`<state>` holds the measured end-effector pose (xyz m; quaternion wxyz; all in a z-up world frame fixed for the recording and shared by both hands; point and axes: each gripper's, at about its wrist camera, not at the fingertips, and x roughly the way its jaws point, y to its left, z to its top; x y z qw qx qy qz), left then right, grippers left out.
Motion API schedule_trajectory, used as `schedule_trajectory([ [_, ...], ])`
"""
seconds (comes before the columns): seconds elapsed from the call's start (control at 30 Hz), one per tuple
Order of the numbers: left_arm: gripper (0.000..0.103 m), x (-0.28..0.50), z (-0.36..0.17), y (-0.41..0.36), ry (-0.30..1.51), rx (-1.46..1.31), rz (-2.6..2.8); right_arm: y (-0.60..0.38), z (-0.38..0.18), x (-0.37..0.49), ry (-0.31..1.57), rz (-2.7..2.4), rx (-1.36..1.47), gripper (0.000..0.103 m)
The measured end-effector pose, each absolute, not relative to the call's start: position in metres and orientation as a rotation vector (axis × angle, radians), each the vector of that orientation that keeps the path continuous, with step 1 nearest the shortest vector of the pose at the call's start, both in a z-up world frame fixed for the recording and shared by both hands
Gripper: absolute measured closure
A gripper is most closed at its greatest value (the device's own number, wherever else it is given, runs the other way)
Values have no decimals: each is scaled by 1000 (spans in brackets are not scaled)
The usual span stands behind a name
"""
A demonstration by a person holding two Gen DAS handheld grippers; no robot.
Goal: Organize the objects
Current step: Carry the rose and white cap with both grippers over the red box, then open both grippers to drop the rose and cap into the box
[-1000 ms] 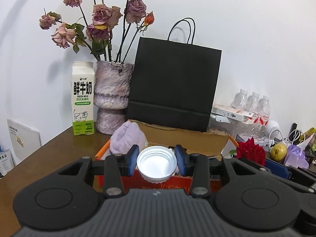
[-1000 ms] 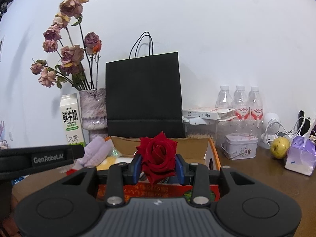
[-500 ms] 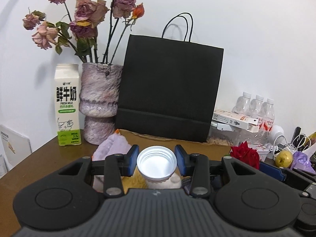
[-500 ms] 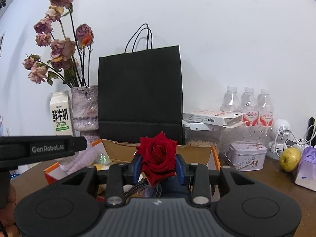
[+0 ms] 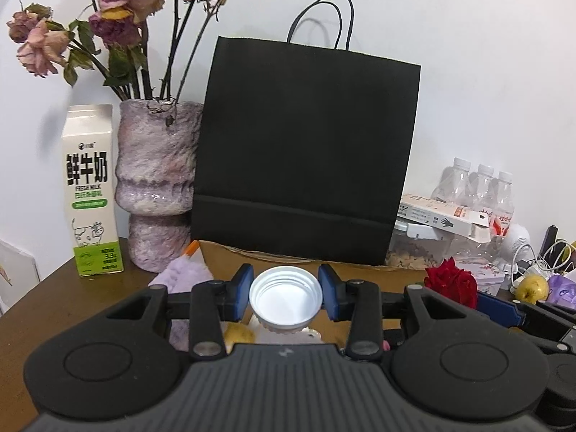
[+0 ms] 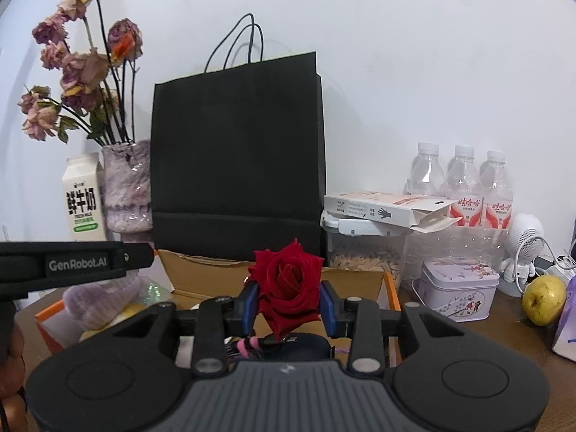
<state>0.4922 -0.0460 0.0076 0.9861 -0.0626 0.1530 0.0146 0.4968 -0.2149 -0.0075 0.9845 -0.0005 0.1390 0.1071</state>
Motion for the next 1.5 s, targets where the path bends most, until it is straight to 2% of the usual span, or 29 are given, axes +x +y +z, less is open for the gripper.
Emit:
schedule_trajectory([
  [0.37,62,516,-1,-46,317,-100,27,-207,-15,518,314,218,-21,68],
  [0.53,62,519,-5,-43,331,-100,29,-205,-20,520,345,217,-30,63],
  [0.57,57,519,-5,-42,329,-101,35,-205,-21,520,347,213,-32,59],
  [0.6,51,519,-5,-41,327,-102,39,-205,-22,520,350,206,-34,49],
  [0.63,37,519,-5,-40,324,-105,43,-205,-22,520,353,199,-36,42],
  [0.7,1,516,-5,-38,305,-111,57,-207,-22,519,343,187,-30,9],
  [0.87,0,512,-3,-34,262,-115,83,-210,-18,513,299,174,-18,0],
  [1.5,0,486,13,-23,245,-140,24,-216,-3,495,286,200,27,0],
])
